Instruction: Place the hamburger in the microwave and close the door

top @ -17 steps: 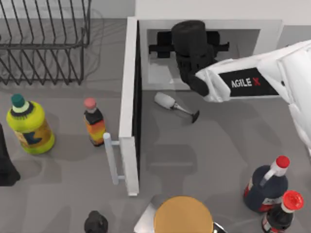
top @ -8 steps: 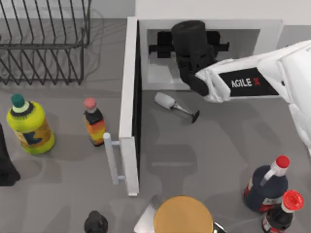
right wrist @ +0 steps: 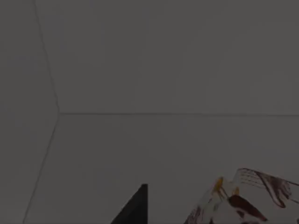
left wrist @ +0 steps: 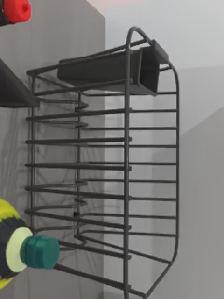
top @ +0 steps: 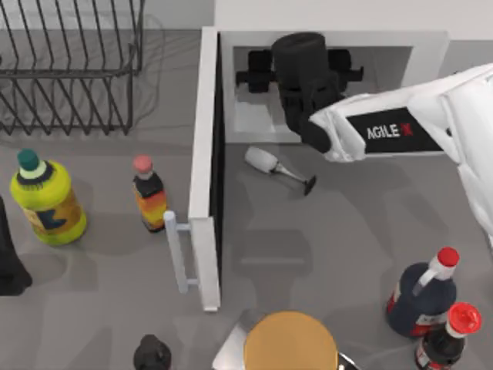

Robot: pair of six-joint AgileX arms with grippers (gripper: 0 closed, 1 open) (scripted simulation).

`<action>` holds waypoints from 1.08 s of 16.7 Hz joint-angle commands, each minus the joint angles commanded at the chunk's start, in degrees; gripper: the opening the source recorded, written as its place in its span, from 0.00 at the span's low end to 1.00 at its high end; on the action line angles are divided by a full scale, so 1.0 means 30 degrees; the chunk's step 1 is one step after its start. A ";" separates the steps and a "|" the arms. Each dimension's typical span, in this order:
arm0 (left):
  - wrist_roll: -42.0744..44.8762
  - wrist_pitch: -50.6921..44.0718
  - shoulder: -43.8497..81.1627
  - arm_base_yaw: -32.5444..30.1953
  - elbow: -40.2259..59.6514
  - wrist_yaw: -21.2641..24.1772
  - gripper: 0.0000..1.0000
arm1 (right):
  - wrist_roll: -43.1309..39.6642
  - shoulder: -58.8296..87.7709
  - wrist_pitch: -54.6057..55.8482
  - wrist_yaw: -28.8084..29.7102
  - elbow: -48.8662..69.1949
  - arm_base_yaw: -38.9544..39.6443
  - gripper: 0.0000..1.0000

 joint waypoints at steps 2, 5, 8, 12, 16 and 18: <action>0.0000 0.0000 0.0000 0.0000 0.0000 0.0000 1.00 | 0.0000 0.0000 0.0000 0.0000 0.0000 0.0000 1.00; 0.0000 0.0000 0.0000 0.0000 0.0000 0.0000 1.00 | 0.0000 0.0000 0.0000 0.0000 0.0000 0.0000 1.00; 0.0000 0.0000 0.0000 0.0000 0.0000 0.0000 1.00 | 0.0000 0.0000 0.0000 0.0000 0.0000 0.0000 1.00; 0.0000 0.0000 0.0000 0.0000 0.0000 0.0000 1.00 | 0.0105 -0.1639 0.1200 0.0942 -0.2244 0.1233 1.00; 0.0000 0.0000 0.0000 0.0000 0.0000 0.0000 1.00 | 0.0669 -0.3243 0.2285 0.1978 -0.5039 0.2064 1.00; 0.0000 0.0000 0.0000 0.0000 0.0000 0.0000 1.00 | 0.1091 -0.4504 0.3134 0.2700 -0.7371 0.2795 1.00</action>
